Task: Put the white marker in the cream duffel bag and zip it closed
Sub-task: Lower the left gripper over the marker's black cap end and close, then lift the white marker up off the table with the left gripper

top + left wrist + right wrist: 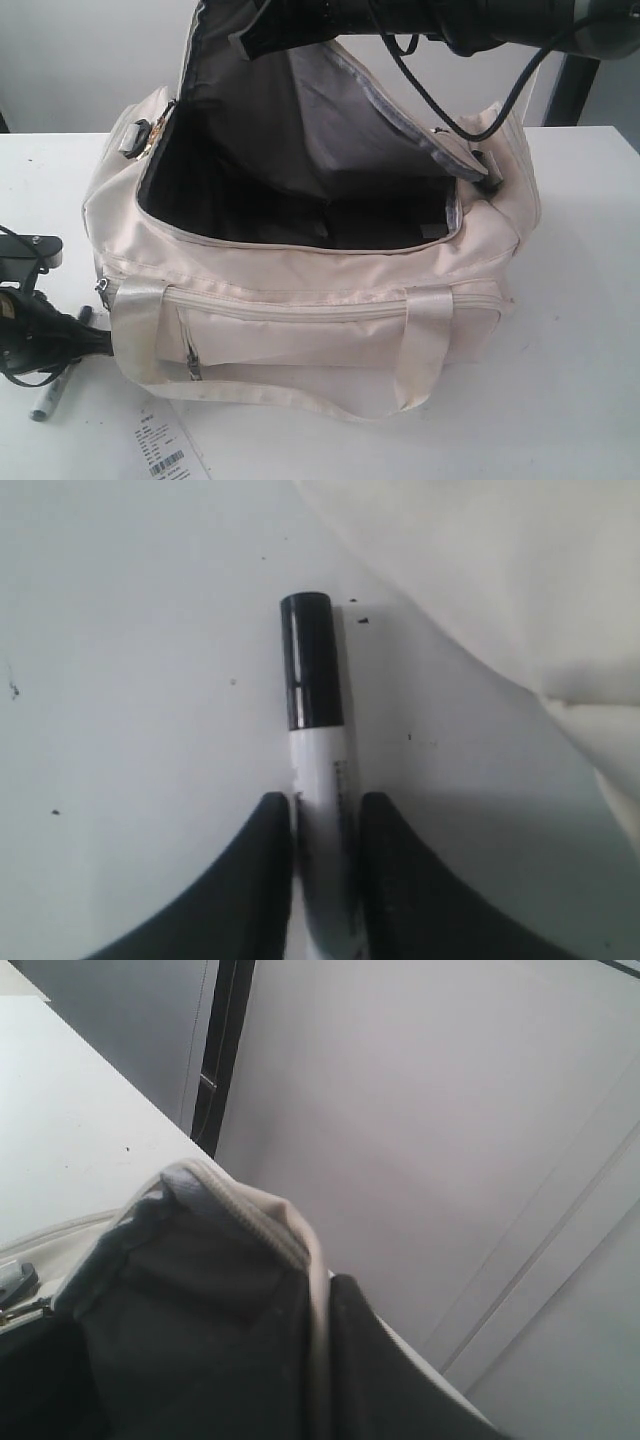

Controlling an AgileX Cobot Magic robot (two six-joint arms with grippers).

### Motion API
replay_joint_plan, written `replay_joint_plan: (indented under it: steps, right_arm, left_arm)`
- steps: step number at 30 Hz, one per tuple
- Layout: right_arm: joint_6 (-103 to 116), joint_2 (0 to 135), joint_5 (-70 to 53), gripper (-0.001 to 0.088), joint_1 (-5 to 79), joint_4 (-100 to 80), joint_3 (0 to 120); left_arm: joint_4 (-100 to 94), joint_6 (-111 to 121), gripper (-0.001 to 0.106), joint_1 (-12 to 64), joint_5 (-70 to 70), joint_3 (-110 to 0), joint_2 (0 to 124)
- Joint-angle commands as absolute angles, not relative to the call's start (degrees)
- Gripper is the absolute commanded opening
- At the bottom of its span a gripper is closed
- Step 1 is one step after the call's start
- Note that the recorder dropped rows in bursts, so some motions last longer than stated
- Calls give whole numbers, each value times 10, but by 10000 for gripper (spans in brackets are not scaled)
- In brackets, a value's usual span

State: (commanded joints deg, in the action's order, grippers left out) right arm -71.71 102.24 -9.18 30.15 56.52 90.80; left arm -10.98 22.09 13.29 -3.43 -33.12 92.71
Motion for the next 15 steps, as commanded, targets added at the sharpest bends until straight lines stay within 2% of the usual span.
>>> replay_joint_plan:
  steps: [1, 15]
  right_arm:
    - [-717, 1022, -92, 0, 302, 565, 908]
    - [-717, 1022, -92, 0, 302, 565, 908]
  left_arm:
    - [-111, 219, 3, 133, -33, -331, 927]
    - [-108, 222, 0, 133, -14, -331, 875]
